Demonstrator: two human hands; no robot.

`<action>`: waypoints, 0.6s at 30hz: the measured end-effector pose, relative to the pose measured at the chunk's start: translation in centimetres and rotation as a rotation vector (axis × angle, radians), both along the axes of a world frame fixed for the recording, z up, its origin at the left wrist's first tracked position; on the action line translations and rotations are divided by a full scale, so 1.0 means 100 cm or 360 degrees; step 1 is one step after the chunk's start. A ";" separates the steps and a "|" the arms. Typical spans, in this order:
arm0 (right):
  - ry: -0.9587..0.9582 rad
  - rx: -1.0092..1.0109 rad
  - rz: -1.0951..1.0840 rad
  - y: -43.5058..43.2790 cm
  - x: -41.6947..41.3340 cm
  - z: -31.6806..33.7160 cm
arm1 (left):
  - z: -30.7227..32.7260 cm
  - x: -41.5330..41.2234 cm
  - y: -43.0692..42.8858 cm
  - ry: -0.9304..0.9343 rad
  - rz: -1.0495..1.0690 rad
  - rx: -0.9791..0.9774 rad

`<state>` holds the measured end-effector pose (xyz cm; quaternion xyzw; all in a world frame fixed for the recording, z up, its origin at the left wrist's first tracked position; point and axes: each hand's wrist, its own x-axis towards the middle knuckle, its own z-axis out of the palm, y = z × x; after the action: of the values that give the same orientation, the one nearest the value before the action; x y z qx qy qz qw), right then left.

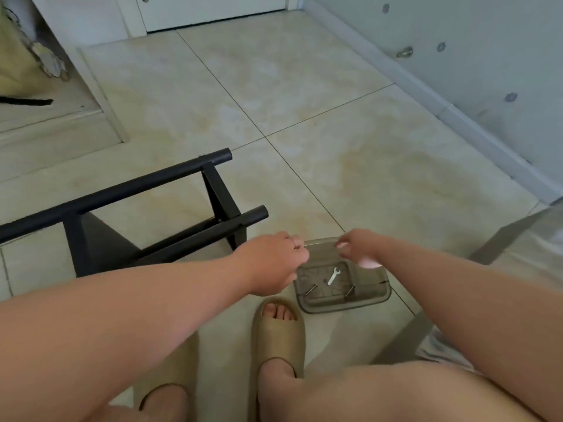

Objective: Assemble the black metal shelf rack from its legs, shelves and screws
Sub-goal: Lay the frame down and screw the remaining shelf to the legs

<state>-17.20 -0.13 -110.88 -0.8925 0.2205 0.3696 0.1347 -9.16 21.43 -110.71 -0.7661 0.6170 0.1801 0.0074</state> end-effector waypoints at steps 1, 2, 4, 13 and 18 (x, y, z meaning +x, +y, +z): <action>0.0020 -0.0012 0.0013 -0.003 -0.001 -0.011 | -0.012 -0.003 -0.005 0.0057 0.0000 0.0065; 0.0037 -0.0028 0.0032 -0.004 -0.003 -0.022 | -0.023 -0.006 -0.009 0.0098 0.0003 0.0123; 0.0033 0.0010 0.0020 -0.005 -0.009 -0.048 | -0.046 -0.012 -0.016 0.0158 0.0005 0.0201; -0.0017 0.0090 0.0165 -0.002 -0.038 -0.154 | -0.123 -0.034 -0.023 -0.0012 -0.0176 0.0073; -0.0099 0.0089 0.0337 -0.002 -0.041 -0.182 | -0.135 -0.033 -0.019 0.0000 -0.0220 -0.0123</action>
<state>-21.28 -0.33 -129.08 -0.9178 0.1102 0.3599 0.1267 -12.46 19.58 -124.23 -0.7214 0.6748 0.1551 -0.0098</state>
